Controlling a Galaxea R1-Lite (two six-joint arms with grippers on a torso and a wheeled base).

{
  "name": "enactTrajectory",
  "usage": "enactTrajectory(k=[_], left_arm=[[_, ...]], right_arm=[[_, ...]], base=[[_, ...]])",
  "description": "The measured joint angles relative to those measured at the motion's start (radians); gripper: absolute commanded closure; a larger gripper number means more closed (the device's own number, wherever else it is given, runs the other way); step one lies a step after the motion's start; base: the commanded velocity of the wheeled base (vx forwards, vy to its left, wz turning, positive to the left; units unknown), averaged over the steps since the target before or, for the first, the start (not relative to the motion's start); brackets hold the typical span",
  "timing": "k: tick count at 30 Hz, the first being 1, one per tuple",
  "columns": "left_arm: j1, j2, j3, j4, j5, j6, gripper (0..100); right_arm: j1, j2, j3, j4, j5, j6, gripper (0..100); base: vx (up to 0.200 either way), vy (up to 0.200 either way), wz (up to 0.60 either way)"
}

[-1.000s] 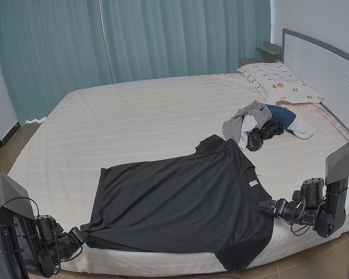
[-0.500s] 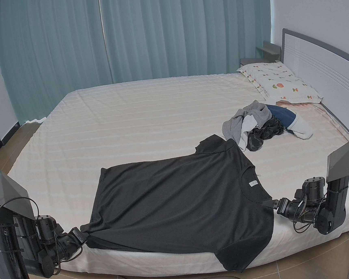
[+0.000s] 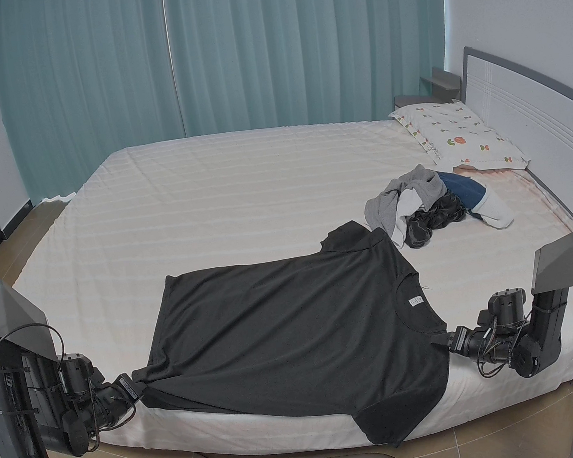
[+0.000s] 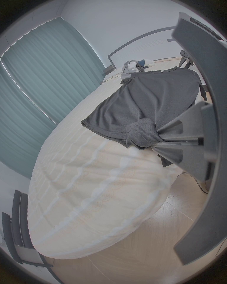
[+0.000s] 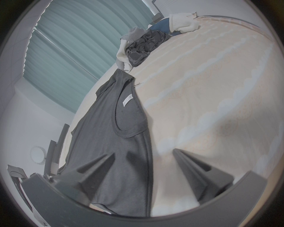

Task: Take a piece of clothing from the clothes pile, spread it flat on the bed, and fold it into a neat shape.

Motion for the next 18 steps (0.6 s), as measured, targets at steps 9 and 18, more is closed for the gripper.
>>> enactTrajectory(k=[9, 18], left_arm=[[0.000, 0.000, 0.001, 0.000, 0.001, -0.015, 100], [0.000, -0.002, -0.003, 0.000, 0.005, -0.061, 100]], right_arm=[[-0.003, 0.012, -0.093, -0.003, -0.043, 0.008, 100], [-0.014, 0.010, -0.209, -0.004, -0.091, 0.009, 100]], base=[[0.000, 0.000, 0.00], [0.000, 0.000, 0.00]])
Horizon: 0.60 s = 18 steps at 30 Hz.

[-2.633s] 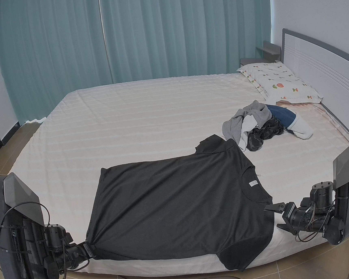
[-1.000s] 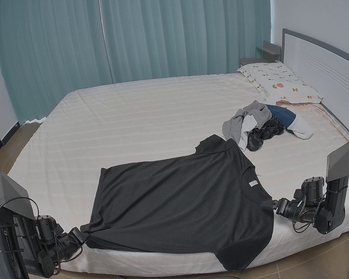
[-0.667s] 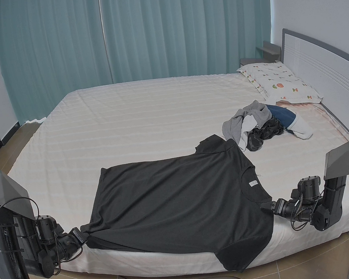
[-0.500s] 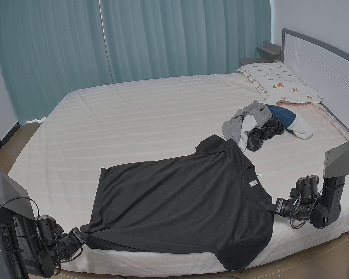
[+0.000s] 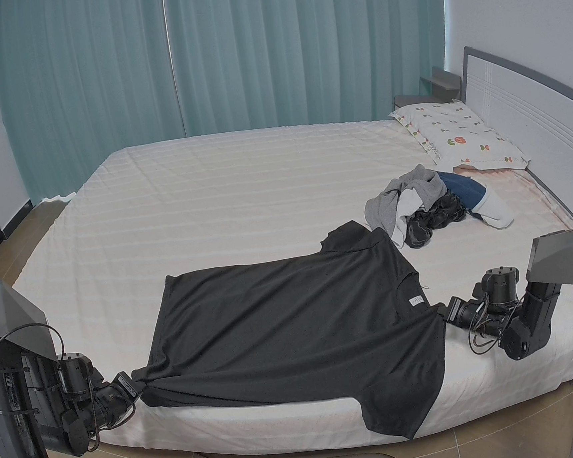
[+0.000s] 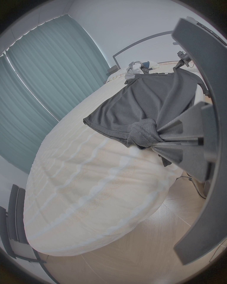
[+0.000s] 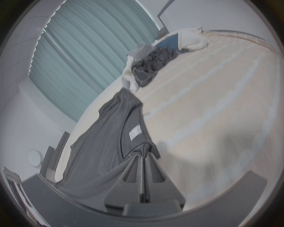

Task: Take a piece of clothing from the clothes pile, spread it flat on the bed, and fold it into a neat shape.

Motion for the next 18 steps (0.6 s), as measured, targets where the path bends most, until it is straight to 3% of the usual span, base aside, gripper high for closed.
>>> enactTrajectory(k=[5, 6, 11, 15, 16, 18], left_arm=[[0.000, 0.000, 0.000, 0.000, 0.001, -0.002, 100], [0.000, 0.000, 0.000, 0.000, 0.001, -0.003, 100], [0.000, 0.000, -0.002, 0.000, 0.003, -0.002, 100], [-0.001, 0.000, -0.009, 0.000, 0.006, 0.000, 100], [-0.003, 0.000, -0.012, 0.000, 0.006, 0.000, 0], [-0.005, 0.001, -0.017, 0.000, 0.007, 0.003, 0]], right_arm=[[-0.004, 0.003, -0.070, 0.002, -0.028, 0.008, 100], [-0.003, 0.008, -0.082, 0.003, -0.031, 0.010, 0], [0.003, 0.038, -0.100, -0.002, -0.030, 0.022, 0], [0.007, 0.043, -0.081, -0.019, -0.021, 0.088, 0], [0.007, 0.041, -0.073, -0.026, -0.016, 0.113, 0], [0.005, 0.033, -0.055, -0.033, -0.003, 0.150, 0]], base=[[0.000, 0.000, 0.00], [0.000, 0.000, 0.00], [0.000, 0.000, 0.00], [0.000, 0.000, 0.00], [0.000, 0.000, 0.00], [0.000, 0.000, 0.00]])
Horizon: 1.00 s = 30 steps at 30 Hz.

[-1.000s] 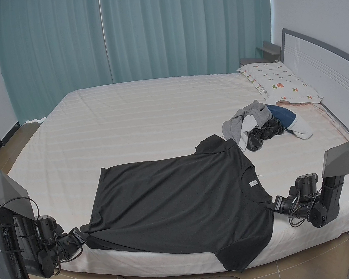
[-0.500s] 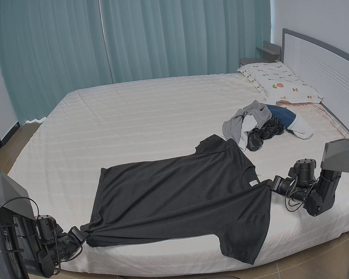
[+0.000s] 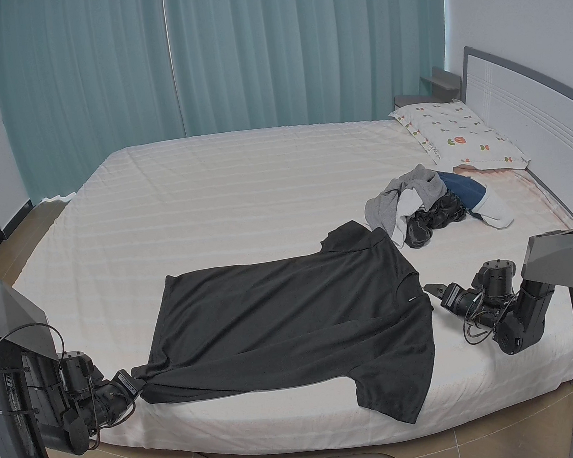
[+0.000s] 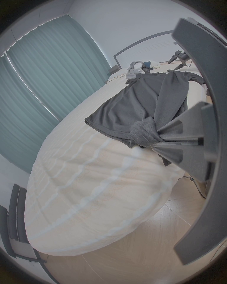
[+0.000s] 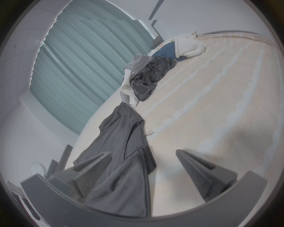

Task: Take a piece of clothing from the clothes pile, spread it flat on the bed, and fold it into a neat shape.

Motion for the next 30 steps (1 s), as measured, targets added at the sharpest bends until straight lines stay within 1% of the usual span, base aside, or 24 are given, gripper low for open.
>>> enactTrajectory(k=[7, 9, 15, 17, 21, 27, 30], left_arm=[[-0.006, 0.006, -0.010, 0.000, -0.006, 0.013, 0], [-0.006, 0.011, -0.011, 0.000, -0.009, 0.036, 0], [-0.001, 0.024, 0.001, 0.000, -0.030, 0.114, 0], [0.000, 0.026, 0.003, 0.000, -0.040, 0.123, 0], [0.001, 0.030, 0.022, 0.000, -0.084, 0.133, 0], [0.008, 0.006, 0.068, 0.000, -0.204, 0.140, 0], [0.013, -0.003, 0.079, 0.000, -0.213, 0.181, 0]], right_arm=[[-0.020, -0.050, 0.092, -0.010, 0.031, 0.107, 0], [-0.023, -0.064, 0.126, -0.011, 0.042, 0.131, 0], [-0.026, -0.079, 0.164, -0.026, 0.059, 0.143, 0], [-0.025, -0.079, 0.167, -0.029, 0.060, 0.144, 0], [-0.020, -0.075, 0.179, -0.032, 0.060, 0.145, 0], [-0.019, -0.073, 0.189, -0.041, 0.061, 0.146, 0], [-0.017, -0.072, 0.197, -0.062, 0.061, 0.146, 0]], base=[[0.000, 0.000, 0.00], [0.000, 0.000, 0.00], [0.000, 0.000, 0.00], [0.000, 0.000, 0.00], [0.000, 0.000, 0.00], [0.000, 0.000, 0.00], [0.000, 0.000, 0.00]])
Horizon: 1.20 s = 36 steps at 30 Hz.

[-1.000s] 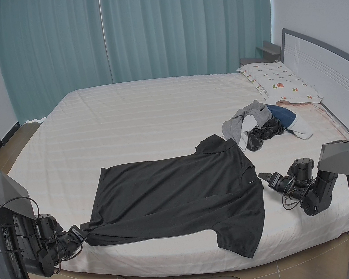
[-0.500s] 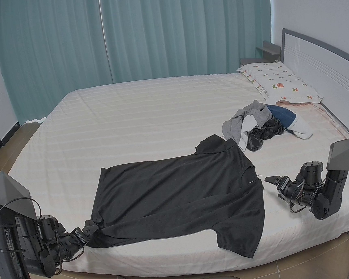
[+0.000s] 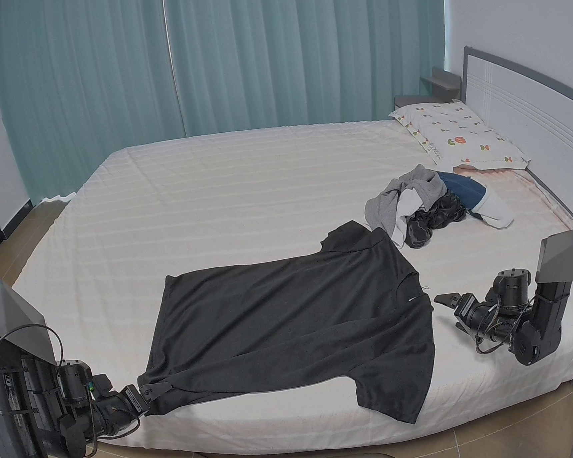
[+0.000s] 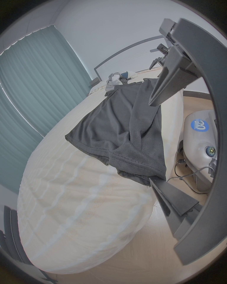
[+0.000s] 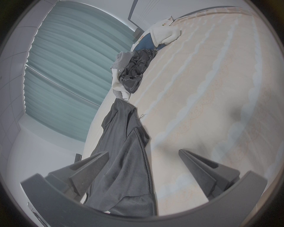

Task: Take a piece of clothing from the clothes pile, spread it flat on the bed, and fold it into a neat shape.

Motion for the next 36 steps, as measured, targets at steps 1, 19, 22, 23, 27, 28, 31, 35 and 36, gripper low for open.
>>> enactTrajectory(k=[1, 19, 22, 23, 27, 28, 31, 35, 36], left_arm=[[0.001, 0.000, 0.002, 0.000, 0.000, 0.021, 0], [0.003, 0.082, 0.002, 0.000, 0.056, 0.223, 0], [0.000, 0.084, 0.001, 0.000, 0.055, 0.222, 100], [-0.002, 0.086, 0.001, 0.000, 0.056, 0.222, 100], [-0.006, 0.089, -0.002, 0.000, 0.061, 0.223, 100], [-0.005, 0.090, -0.002, 0.000, 0.062, 0.223, 100], [-0.001, 0.091, 0.010, 0.000, 0.062, 0.223, 100], [0.029, 0.082, 0.042, 0.000, 0.060, 0.221, 100], [0.033, 0.081, 0.044, 0.000, 0.059, 0.221, 100]], right_arm=[[0.000, 0.001, 0.002, -0.005, 0.000, 0.000, 0], [0.003, 0.013, 0.016, -0.024, 0.001, 0.000, 0], [0.003, 0.014, 0.016, -0.033, 0.002, 0.000, 0], [0.003, 0.014, 0.016, -0.033, 0.002, 0.000, 0], [0.003, 0.014, 0.018, -0.035, 0.003, 0.000, 0], [0.003, 0.014, 0.018, -0.035, 0.003, 0.000, 0], [0.003, 0.014, 0.021, -0.035, 0.002, -0.001, 0], [0.004, 0.013, 0.036, -0.037, 0.003, -0.004, 0], [0.004, 0.012, 0.039, -0.039, 0.004, -0.006, 0]], base=[[0.000, 0.000, 0.00], [0.000, 0.000, 0.00], [0.000, 0.000, 0.00], [0.000, 0.000, 0.00], [0.000, 0.000, 0.00], [0.000, 0.000, 0.00], [0.000, 0.000, 0.00], [0.000, 0.000, 0.00], [0.000, 0.000, 0.00]])
